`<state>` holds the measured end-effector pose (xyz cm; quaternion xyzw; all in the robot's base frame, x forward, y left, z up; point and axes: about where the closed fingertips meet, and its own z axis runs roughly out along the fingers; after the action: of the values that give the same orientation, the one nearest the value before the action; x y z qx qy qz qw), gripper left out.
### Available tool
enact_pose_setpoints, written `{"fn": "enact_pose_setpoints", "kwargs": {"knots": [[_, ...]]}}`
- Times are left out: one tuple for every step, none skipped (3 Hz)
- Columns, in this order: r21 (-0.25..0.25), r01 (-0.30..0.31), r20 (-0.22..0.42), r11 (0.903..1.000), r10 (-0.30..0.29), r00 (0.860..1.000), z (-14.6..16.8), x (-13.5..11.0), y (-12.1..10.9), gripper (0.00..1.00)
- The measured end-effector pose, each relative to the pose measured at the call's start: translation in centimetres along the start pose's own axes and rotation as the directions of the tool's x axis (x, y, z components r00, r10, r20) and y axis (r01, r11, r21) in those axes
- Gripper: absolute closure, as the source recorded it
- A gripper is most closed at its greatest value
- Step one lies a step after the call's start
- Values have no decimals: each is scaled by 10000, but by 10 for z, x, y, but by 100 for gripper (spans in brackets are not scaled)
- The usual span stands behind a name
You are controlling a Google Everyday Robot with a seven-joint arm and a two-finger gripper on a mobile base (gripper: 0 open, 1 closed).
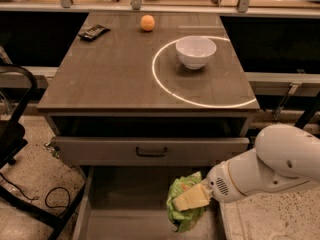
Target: Place green rice chip bag into middle drawer
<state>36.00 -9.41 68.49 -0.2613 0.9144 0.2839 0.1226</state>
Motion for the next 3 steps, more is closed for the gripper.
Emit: {"fn": "enact_pose_setpoints", "kwargs": {"knots": [[-728,-282,400,9969,312,9987,38,-6,-5,100],[-1261,-338,698,9914,429,9966,66,-16,1,100],[-1246,-328,693,9917,417,9967,66,-16,1,100]]}}
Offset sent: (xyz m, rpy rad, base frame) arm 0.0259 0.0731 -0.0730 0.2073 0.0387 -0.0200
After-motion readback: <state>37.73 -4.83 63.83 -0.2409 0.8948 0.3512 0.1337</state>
